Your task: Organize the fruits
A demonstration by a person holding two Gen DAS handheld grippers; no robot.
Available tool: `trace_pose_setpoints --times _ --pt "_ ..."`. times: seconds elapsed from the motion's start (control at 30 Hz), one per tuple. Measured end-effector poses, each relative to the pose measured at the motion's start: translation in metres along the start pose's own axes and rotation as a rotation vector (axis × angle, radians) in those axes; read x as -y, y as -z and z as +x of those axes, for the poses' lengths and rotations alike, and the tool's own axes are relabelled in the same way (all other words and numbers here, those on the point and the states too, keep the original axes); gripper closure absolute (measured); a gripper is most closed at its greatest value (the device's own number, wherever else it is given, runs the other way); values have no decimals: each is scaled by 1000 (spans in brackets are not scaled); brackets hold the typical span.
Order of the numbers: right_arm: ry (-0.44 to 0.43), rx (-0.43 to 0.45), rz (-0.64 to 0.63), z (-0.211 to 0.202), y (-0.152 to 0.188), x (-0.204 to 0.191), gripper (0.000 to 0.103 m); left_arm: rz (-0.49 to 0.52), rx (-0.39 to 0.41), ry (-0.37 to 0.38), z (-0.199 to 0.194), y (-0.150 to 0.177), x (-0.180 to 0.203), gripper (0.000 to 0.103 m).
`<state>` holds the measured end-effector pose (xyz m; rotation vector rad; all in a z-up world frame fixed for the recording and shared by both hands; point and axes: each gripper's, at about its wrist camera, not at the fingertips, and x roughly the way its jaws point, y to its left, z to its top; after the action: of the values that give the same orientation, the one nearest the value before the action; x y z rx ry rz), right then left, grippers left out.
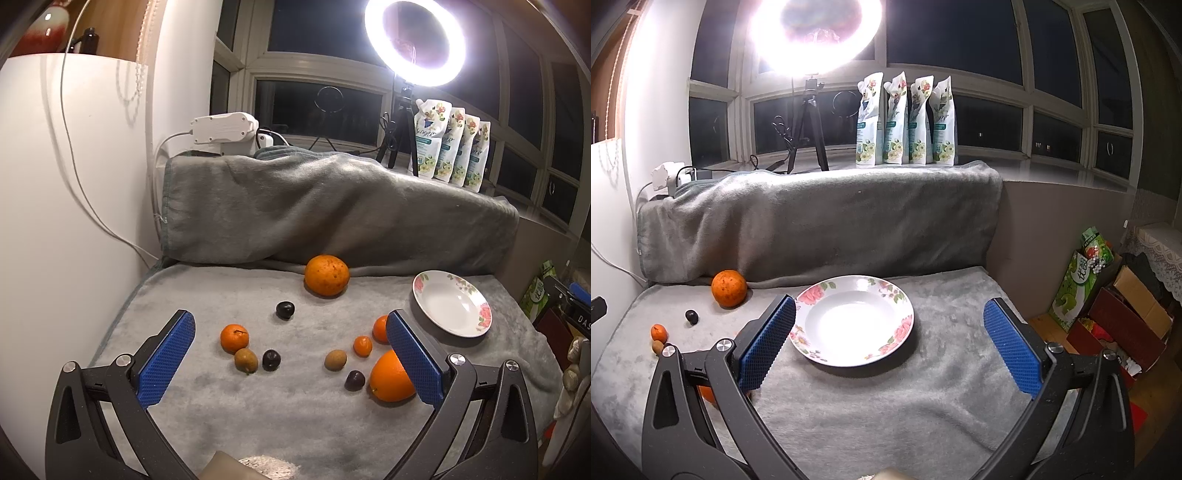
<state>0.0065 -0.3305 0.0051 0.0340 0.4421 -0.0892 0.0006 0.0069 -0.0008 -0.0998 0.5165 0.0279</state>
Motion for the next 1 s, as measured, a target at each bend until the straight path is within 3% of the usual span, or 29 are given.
trace_pose_setpoints --times 1.0 --pt "-8 -26 1 7 4 -2 0 1 -8 6 2 2 5 0"
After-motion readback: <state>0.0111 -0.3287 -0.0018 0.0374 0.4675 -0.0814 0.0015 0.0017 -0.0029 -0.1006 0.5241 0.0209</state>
